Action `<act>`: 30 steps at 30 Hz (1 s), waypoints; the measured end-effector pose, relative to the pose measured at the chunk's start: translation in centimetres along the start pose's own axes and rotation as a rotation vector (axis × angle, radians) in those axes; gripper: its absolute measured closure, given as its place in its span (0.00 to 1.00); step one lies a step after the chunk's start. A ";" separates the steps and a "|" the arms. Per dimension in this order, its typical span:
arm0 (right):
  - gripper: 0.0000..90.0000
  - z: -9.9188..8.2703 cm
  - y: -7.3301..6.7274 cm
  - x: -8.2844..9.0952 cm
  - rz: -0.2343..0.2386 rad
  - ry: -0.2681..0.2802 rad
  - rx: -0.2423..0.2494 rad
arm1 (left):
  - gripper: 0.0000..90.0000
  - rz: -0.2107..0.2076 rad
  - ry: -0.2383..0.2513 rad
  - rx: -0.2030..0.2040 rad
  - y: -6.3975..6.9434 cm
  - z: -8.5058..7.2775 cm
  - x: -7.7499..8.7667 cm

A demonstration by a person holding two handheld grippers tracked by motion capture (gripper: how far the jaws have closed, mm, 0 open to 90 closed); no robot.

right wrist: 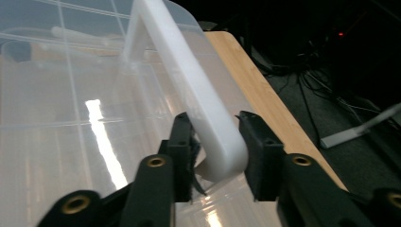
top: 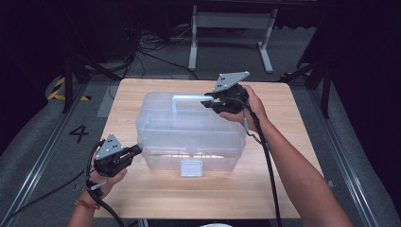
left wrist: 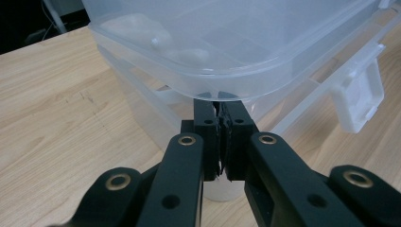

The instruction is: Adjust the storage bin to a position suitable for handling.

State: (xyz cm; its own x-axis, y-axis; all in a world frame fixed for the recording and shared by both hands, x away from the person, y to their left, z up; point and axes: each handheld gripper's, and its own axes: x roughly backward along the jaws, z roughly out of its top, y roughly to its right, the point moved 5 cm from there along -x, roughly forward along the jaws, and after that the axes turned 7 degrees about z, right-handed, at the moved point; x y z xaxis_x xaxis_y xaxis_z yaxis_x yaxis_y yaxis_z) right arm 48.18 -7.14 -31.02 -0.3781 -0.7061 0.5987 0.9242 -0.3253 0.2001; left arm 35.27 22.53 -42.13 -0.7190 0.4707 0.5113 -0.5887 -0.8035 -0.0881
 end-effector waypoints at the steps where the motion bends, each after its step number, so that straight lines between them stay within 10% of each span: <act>1: 0.70 -0.1 0.0 0.1 -0.003 0.001 -0.002 | 0.97 0.001 -0.001 -0.004 0.0 0.0 0.0; 30: 0.52 -8.5 -0.2 11.5 -0.176 0.123 -0.111 | 0.97 0.015 -0.010 -0.014 0.1 0.1 0.0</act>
State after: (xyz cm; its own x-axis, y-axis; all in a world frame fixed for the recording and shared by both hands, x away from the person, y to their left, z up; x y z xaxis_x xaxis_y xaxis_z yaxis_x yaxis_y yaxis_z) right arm 43.21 -20.53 -30.74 -0.5427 -0.7017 0.4616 0.8346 -0.5122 0.2028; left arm 35.29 22.43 -42.09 -0.7242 0.4544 0.5186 -0.5829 -0.8053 -0.1084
